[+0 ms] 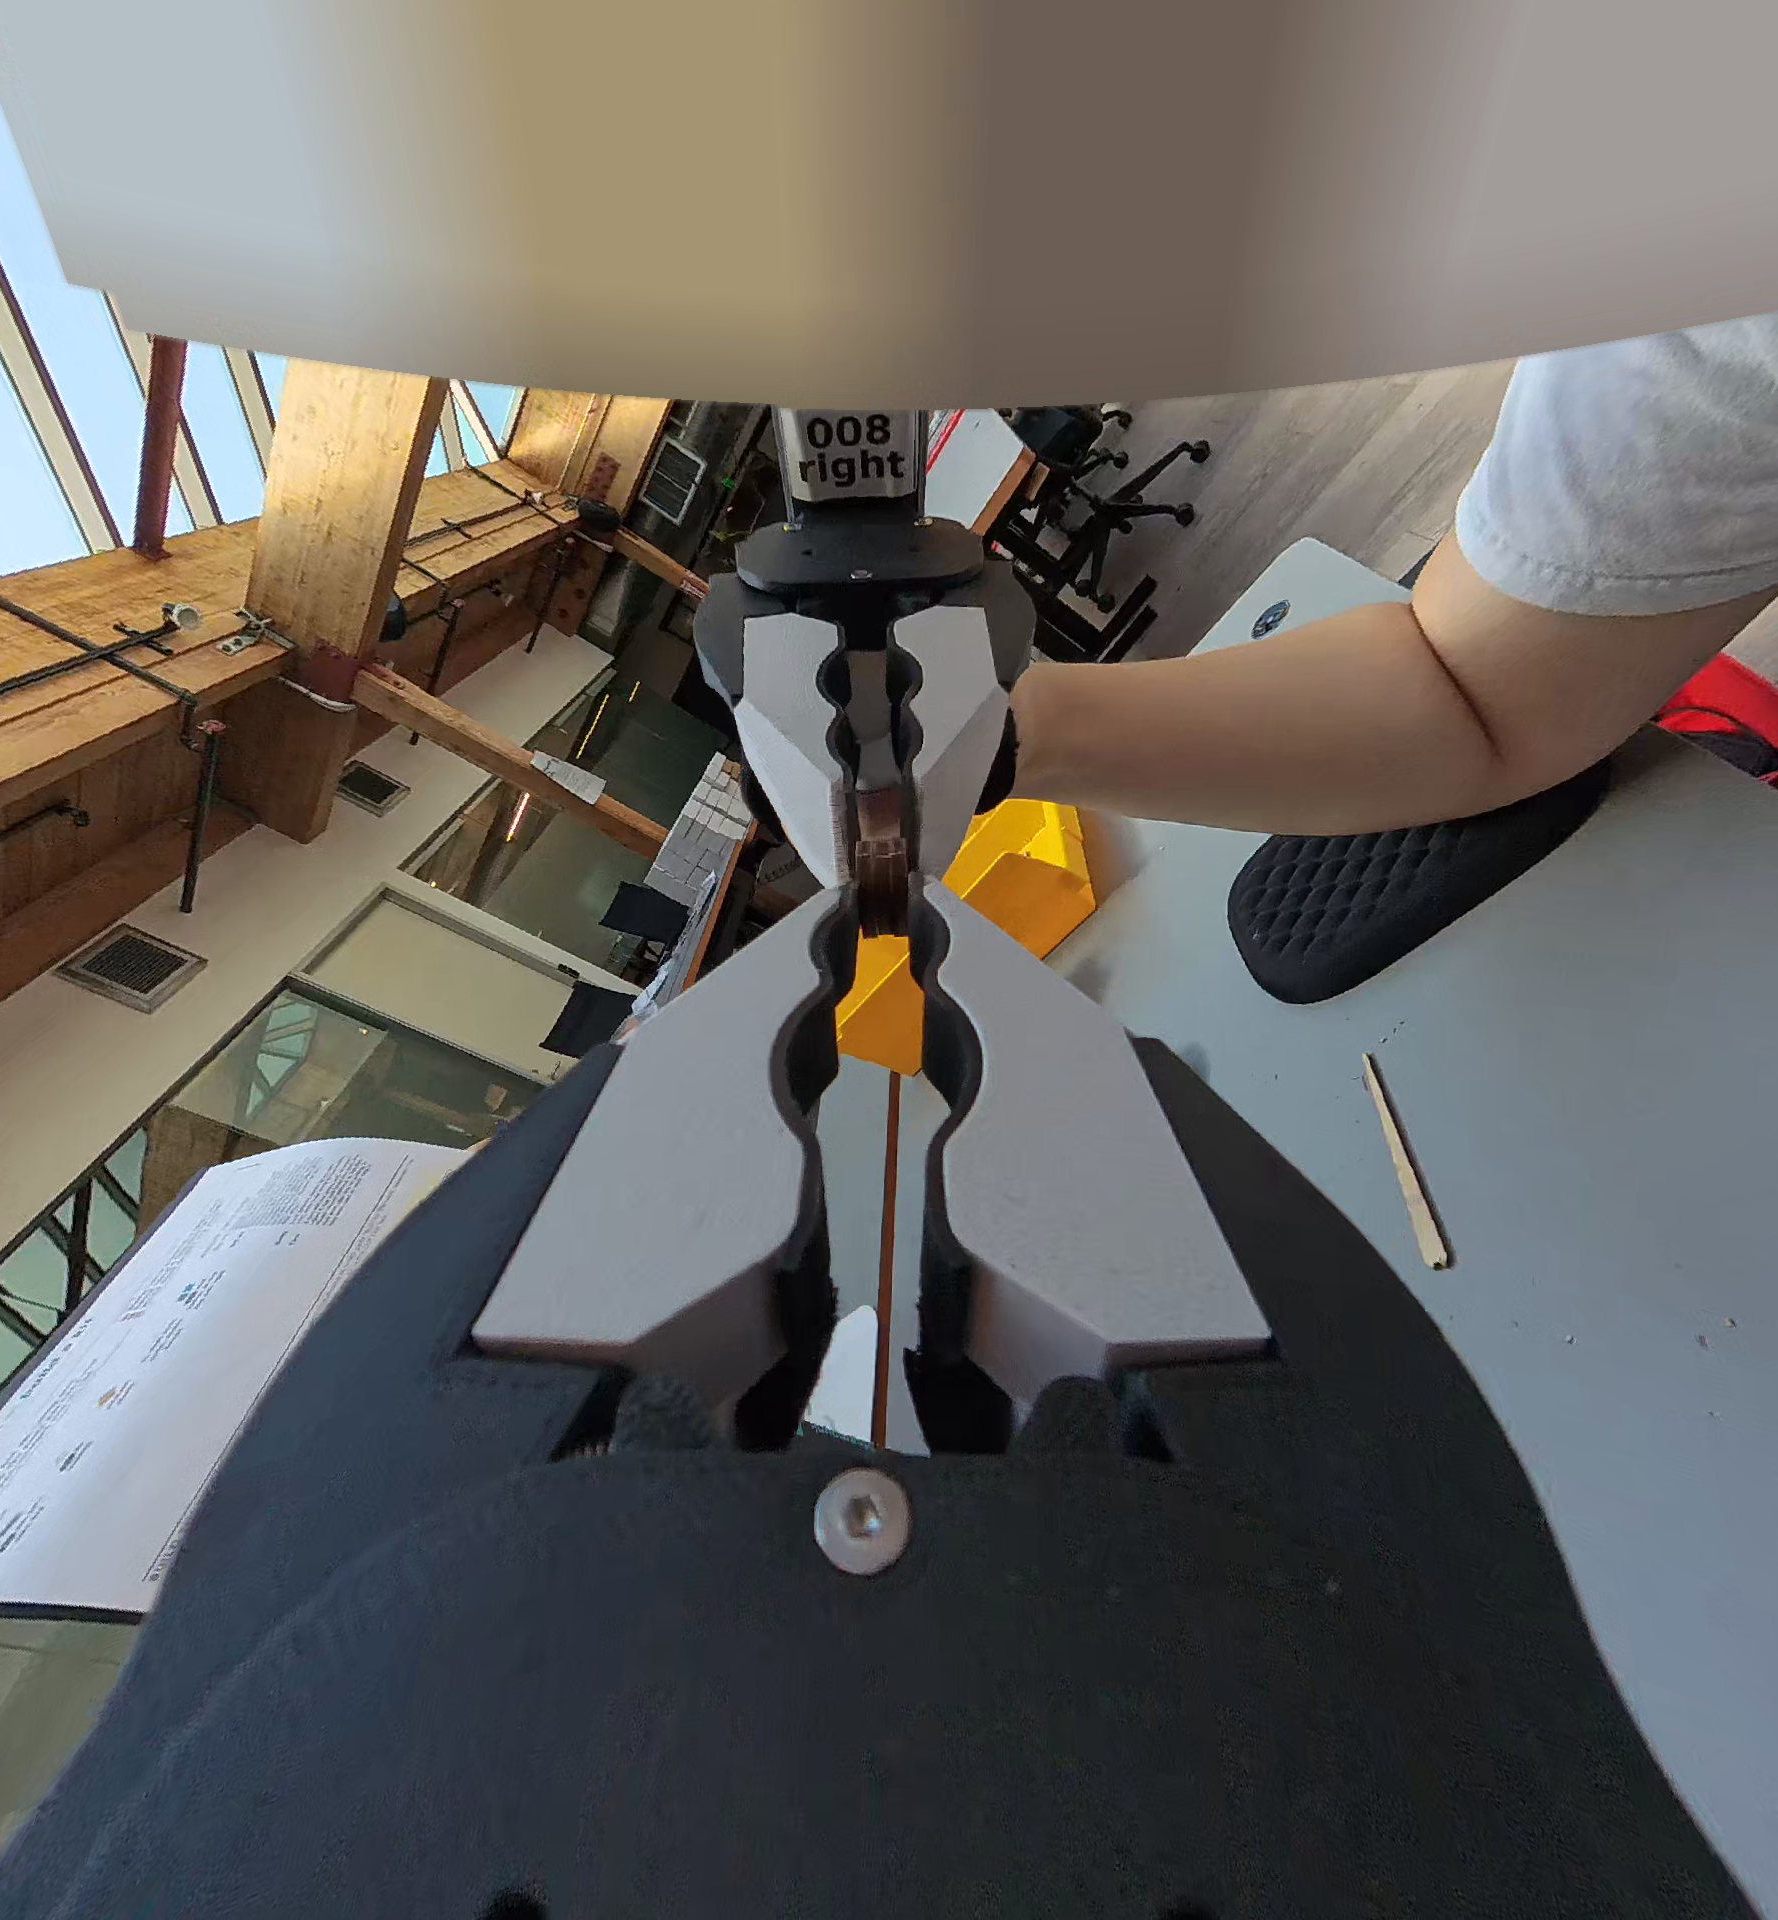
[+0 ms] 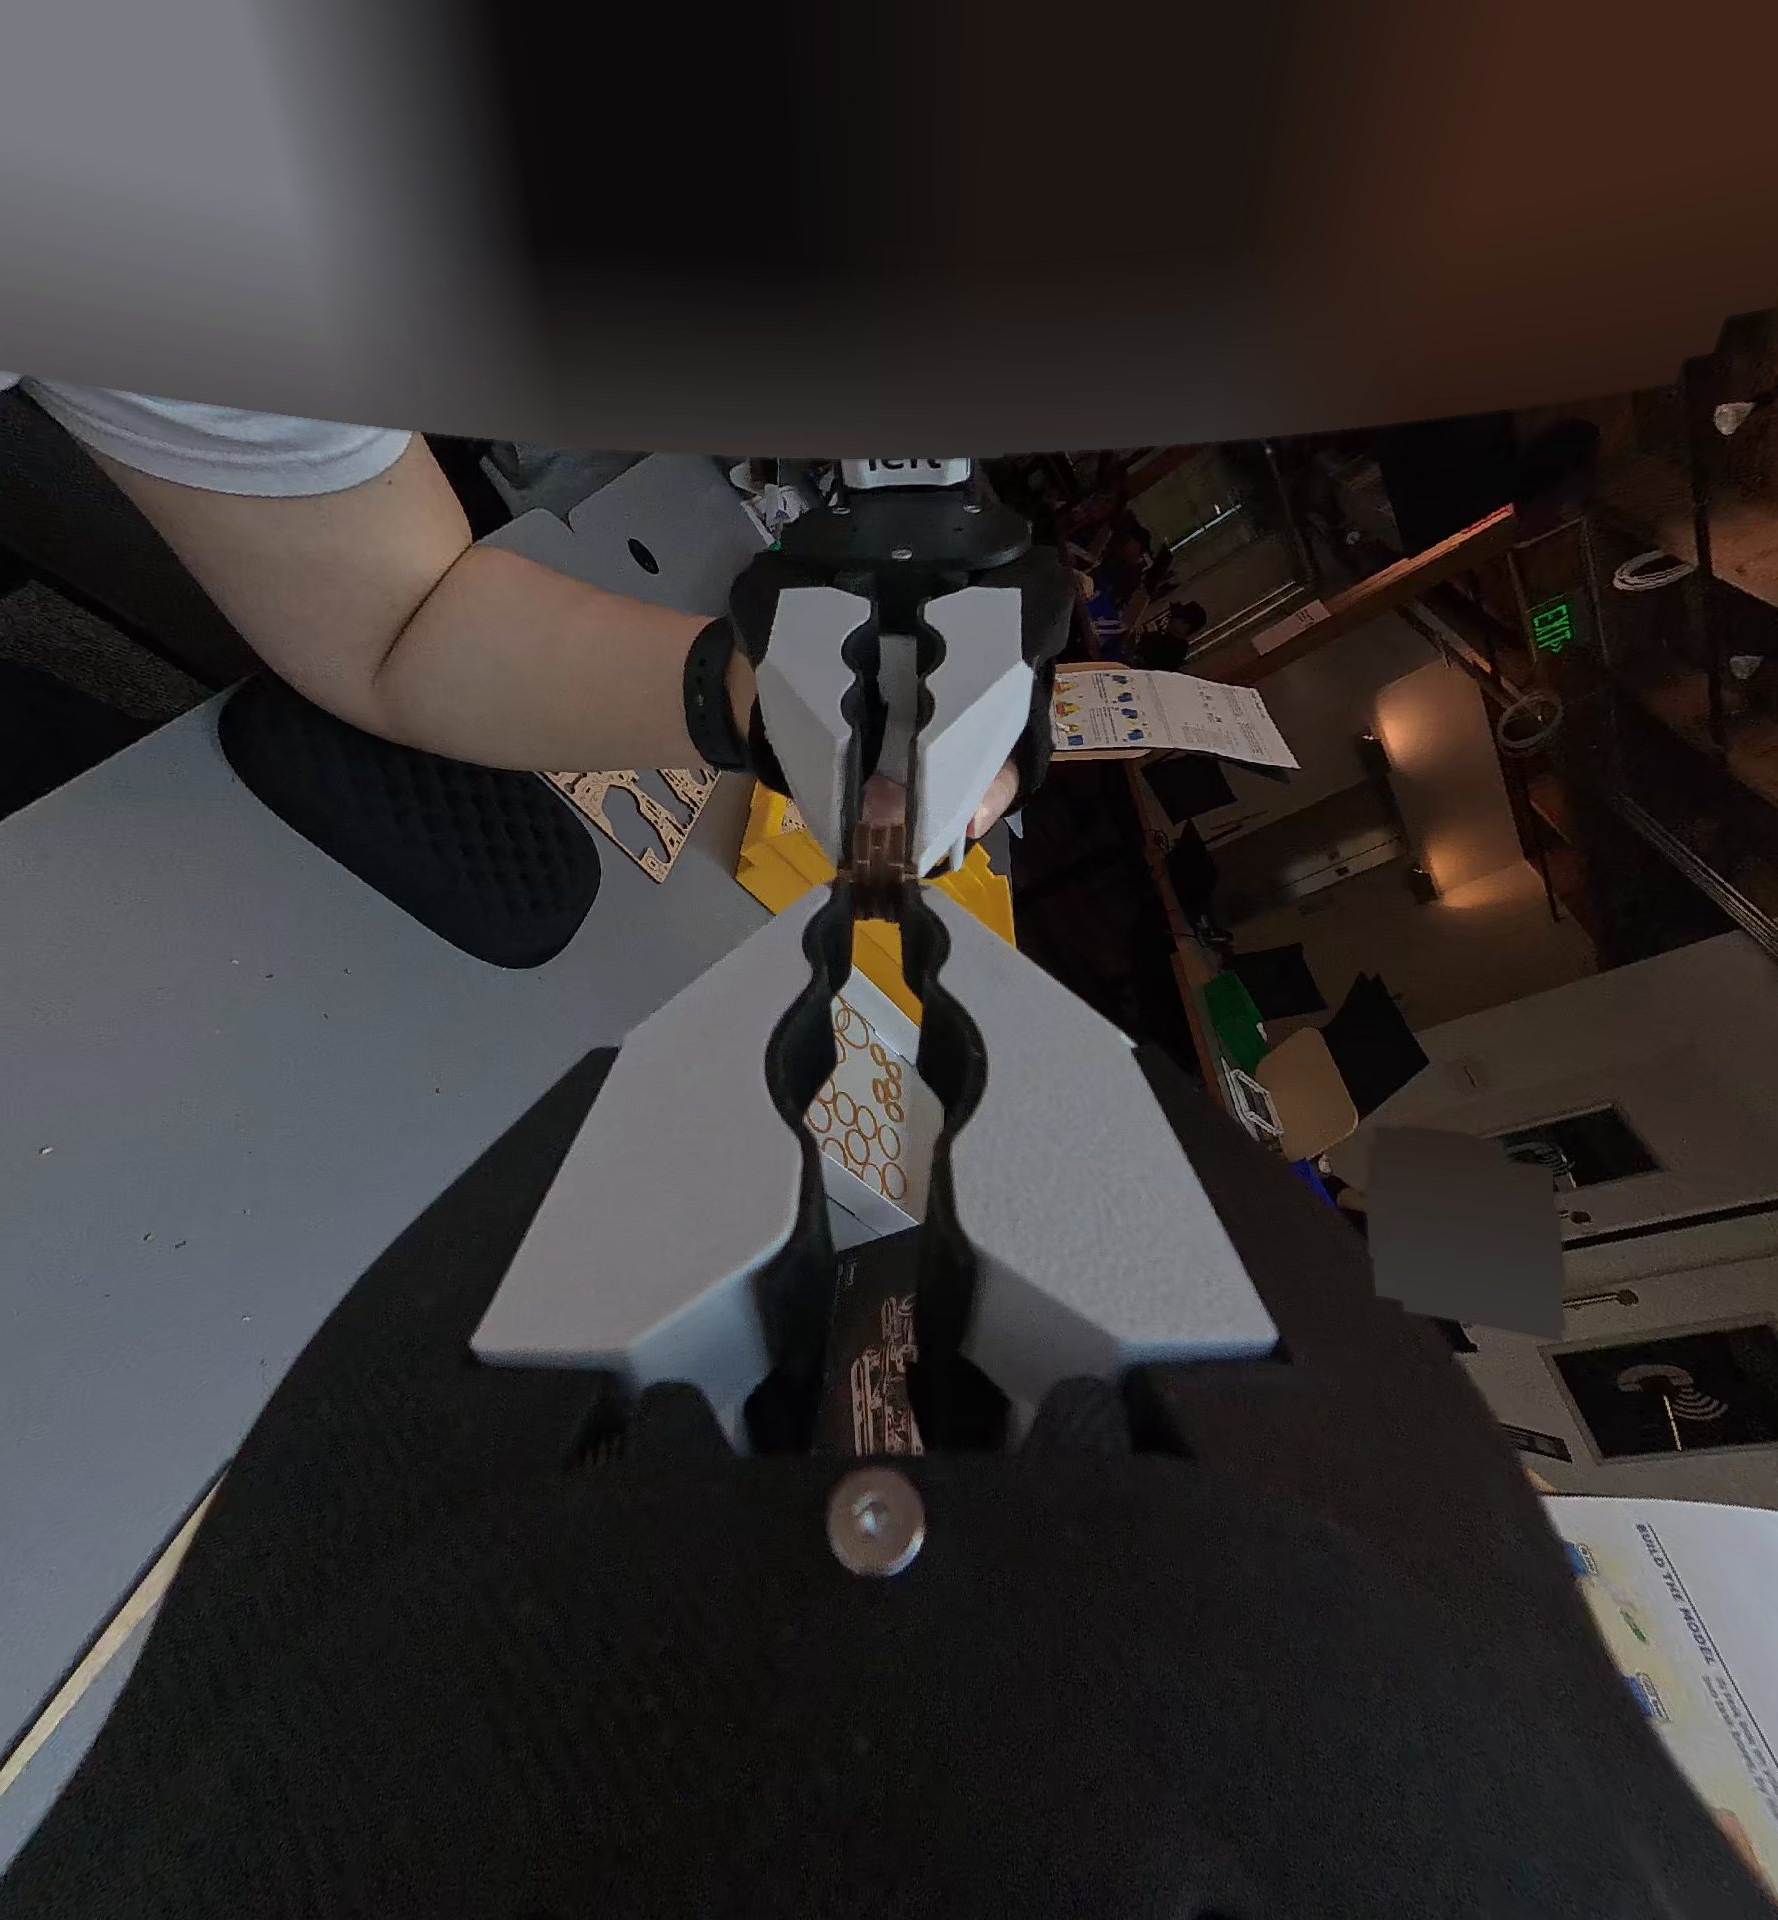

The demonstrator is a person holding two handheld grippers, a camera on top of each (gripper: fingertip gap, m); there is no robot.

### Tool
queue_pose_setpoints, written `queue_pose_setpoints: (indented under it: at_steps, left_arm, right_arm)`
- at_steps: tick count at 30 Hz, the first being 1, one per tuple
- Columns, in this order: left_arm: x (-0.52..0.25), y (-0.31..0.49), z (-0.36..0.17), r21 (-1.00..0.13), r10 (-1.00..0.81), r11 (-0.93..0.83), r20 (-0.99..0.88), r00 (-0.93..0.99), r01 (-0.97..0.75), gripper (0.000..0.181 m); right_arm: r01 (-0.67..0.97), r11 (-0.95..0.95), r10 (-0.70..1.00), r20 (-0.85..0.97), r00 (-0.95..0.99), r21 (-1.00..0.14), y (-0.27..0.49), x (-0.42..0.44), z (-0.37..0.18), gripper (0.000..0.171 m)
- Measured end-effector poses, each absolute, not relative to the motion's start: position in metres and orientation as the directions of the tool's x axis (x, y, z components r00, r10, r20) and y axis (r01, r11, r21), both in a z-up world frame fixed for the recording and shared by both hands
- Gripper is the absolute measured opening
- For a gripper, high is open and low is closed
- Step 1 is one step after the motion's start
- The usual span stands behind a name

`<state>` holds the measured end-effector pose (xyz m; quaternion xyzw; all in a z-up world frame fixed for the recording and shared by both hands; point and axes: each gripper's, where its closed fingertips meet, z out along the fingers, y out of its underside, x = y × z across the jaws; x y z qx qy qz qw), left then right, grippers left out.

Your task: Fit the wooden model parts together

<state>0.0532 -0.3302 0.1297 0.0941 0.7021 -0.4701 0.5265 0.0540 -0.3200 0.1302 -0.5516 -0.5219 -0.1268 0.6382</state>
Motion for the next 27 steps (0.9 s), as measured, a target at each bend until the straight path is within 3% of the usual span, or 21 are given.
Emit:
queue_pose_setpoints:
  at_steps: [4, 11, 16, 19, 23, 27]
  left_arm:
    - [0.058, -0.328, 0.128, -0.601, -0.396, 0.555, -0.799, -0.452, 0.576, 0.007]
    - [0.068, -0.322, 0.124, -0.634, -0.467, 0.579, -0.773, -0.429, 0.512, 0.007]
    - [0.055, -0.314, 0.061, -0.742, -0.487, 0.543, -0.659, -0.573, 0.392, 0.007]
    - [0.053, -0.308, 0.012, -0.725, -0.5, 0.593, -0.673, -0.545, 0.351, 0.007]
    - [0.052, -0.305, -0.029, -0.718, -0.507, 0.616, -0.676, -0.535, 0.324, 0.007]
    - [0.049, -0.304, -0.042, -0.78, -0.533, 0.559, -0.598, -0.599, 0.281, 0.007]
  right_arm:
    - [0.773, 0.332, 0.387, 0.825, 0.411, -0.541, -0.319, 0.059, 0.129, 0.009]
    - [0.75, 0.308, 0.387, 0.797, 0.463, -0.585, -0.313, 0.068, 0.126, 0.008]
    - [0.691, 0.237, 0.507, 0.694, 0.512, -0.683, -0.306, 0.054, 0.068, 0.009]
    - [0.666, 0.127, 0.521, 0.621, 0.586, -0.735, -0.305, 0.055, 0.012, 0.016]
    - [0.61, 0.191, 0.49, 0.613, 0.62, -0.769, -0.313, 0.047, -0.008, 0.01]
    - [0.598, 0.149, 0.531, 0.574, 0.623, -0.787, -0.305, 0.044, -0.029, 0.018]
